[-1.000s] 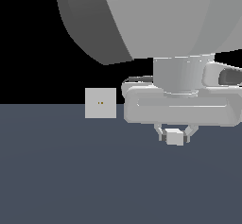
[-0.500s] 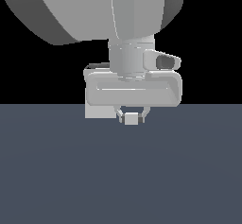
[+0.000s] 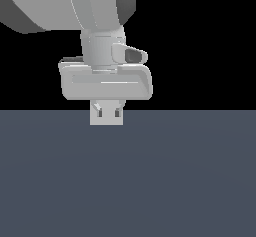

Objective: Plug the charger into the wall socket.

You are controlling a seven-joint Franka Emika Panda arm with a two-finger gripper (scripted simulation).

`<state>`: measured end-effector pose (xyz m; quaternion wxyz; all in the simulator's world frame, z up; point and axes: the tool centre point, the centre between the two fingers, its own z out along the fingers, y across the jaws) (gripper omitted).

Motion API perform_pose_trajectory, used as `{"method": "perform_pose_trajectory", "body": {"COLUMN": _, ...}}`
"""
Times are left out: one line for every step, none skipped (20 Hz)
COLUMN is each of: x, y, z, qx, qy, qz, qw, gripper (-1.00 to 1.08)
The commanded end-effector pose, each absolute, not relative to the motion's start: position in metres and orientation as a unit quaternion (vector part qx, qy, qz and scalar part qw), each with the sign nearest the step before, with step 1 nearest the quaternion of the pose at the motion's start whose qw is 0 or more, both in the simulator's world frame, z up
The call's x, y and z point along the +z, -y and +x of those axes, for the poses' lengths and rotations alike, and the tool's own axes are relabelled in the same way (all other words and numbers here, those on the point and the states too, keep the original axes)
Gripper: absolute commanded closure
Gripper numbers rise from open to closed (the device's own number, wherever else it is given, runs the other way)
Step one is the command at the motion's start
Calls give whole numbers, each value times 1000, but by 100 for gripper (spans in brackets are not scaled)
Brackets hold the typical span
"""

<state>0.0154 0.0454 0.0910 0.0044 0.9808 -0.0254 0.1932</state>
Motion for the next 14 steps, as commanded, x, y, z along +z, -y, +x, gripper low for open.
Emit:
{"method": "perform_pose_trajectory", "body": {"x": 96, "y": -57, "z": 19, "qx": 193, "qy": 20, "qz": 981, "qw": 4, "gripper": 108}}
{"method": "perform_pose_trajectory", "body": {"x": 97, "y": -60, "z": 20, "qx": 193, "qy": 18, "qz": 981, "qw": 4, "gripper": 108}}
{"method": "perform_pose_trajectory", "body": {"x": 98, "y": -63, "z": 21, "qx": 193, "qy": 17, "qz": 981, "qw": 3, "gripper": 108}}
{"method": "perform_pose_trajectory", "body": {"x": 99, "y": -65, "z": 22, "qx": 193, "qy": 16, "qz": 981, "qw": 3, "gripper": 108}}
{"method": "perform_pose_trajectory", "body": {"x": 99, "y": -67, "z": 23, "qx": 193, "qy": 15, "qz": 981, "qw": 3, "gripper": 108}}
{"method": "perform_pose_trajectory", "body": {"x": 100, "y": -69, "z": 23, "qx": 193, "qy": 14, "qz": 981, "qw": 3, "gripper": 108}}
{"method": "perform_pose_trajectory", "body": {"x": 100, "y": -69, "z": 24, "qx": 193, "qy": 14, "qz": 981, "qw": 3, "gripper": 108}}
{"method": "perform_pose_trajectory", "body": {"x": 100, "y": -69, "z": 24, "qx": 193, "qy": 14, "qz": 981, "qw": 3, "gripper": 108}}
{"method": "perform_pose_trajectory", "body": {"x": 100, "y": -69, "z": 24, "qx": 193, "qy": 14, "qz": 981, "qw": 3, "gripper": 108}}
{"method": "perform_pose_trajectory", "body": {"x": 100, "y": -69, "z": 24, "qx": 193, "qy": 14, "qz": 981, "qw": 3, "gripper": 108}}
{"method": "perform_pose_trajectory", "body": {"x": 100, "y": -69, "z": 24, "qx": 193, "qy": 14, "qz": 981, "qw": 3, "gripper": 108}}
{"method": "perform_pose_trajectory", "body": {"x": 100, "y": -70, "z": 24, "qx": 193, "qy": 13, "qz": 981, "qw": 3, "gripper": 108}}
{"method": "perform_pose_trajectory", "body": {"x": 100, "y": -70, "z": 24, "qx": 193, "qy": 13, "qz": 981, "qw": 3, "gripper": 108}}
{"method": "perform_pose_trajectory", "body": {"x": 100, "y": -70, "z": 24, "qx": 193, "qy": 13, "qz": 981, "qw": 3, "gripper": 108}}
